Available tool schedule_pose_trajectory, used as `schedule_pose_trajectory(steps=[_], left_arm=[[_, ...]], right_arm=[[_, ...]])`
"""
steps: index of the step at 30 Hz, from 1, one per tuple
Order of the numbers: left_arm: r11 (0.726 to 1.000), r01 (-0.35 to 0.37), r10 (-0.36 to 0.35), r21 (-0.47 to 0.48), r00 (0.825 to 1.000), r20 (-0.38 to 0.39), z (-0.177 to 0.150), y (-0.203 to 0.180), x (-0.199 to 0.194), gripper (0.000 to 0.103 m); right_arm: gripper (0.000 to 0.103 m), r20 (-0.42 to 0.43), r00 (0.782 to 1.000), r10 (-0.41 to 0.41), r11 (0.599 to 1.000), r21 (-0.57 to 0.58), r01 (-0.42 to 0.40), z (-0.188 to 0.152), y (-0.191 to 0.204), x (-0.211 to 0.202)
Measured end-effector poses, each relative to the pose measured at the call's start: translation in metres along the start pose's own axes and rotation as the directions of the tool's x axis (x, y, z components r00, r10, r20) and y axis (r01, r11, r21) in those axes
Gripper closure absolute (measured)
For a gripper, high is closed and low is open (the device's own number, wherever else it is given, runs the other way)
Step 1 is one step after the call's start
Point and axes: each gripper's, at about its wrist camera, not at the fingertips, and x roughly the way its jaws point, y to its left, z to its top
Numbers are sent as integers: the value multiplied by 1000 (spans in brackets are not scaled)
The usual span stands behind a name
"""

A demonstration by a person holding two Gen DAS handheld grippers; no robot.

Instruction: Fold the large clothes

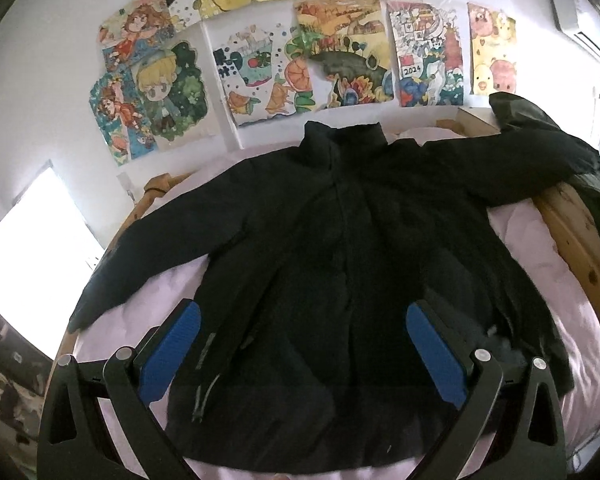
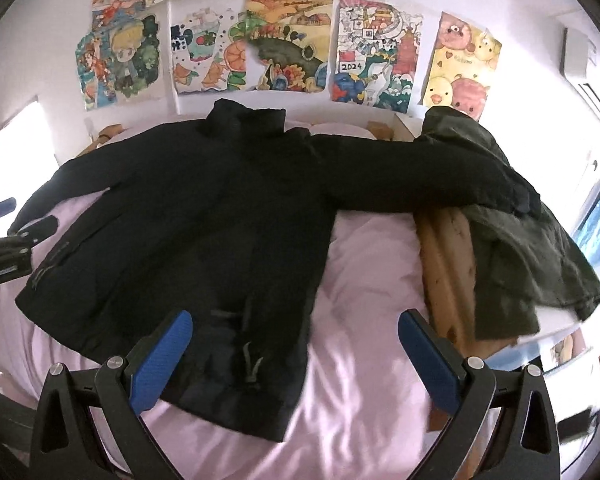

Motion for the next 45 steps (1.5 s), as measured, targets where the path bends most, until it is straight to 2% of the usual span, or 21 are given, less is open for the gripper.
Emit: schedule_pose_trajectory(steps=[4,10,12,14,17,24,28,34,38,40,42,45], left_arm=[[999,4,-3,43,1000,-22,27,-18,27,2],[996,32,-29,88,999,-43,53,-44,62,2],[995,46,-42,87,998,-48,60,-51,74,2],[995,63,-58,81,997,-57,66,-56,85,2],[993,79,-73,83,995,-67,74,-61,102,2],[983,71,-65,170,997,-43,92,-73,141,2],[976,67,-72,206,997,21,104,-77,168,2],[975,106,-115,197,993,37,123,-88,225,2],[972,152,-163,178,986,45,139,-101,255,2],[967,176,-188,182,981,53,144,-110,267,2],[964,199,-210,179,976,49,145,-119,280,2],[960,230,-236,163,971,21,147,-137,306,2]], right_arm=[[0,15,999,-39,999,-36,40,27,-24,-2],[0,48,997,-62,995,85,58,52,-74,-1],[0,68,993,-93,990,111,85,56,-88,1],[0,66,989,-135,984,126,126,58,-101,10],[0,40,988,-151,977,159,143,61,-117,28],[0,50,981,-188,955,240,171,77,-140,64],[0,108,972,-208,948,266,173,91,-153,81],[0,269,938,-217,937,326,123,103,-189,112],[0,234,950,-208,915,390,104,108,-220,138],[0,212,948,-235,886,448,119,109,-239,145],[0,211,934,-288,853,499,151,110,-258,143],[0,200,911,-359,829,517,214,112,-276,136]])
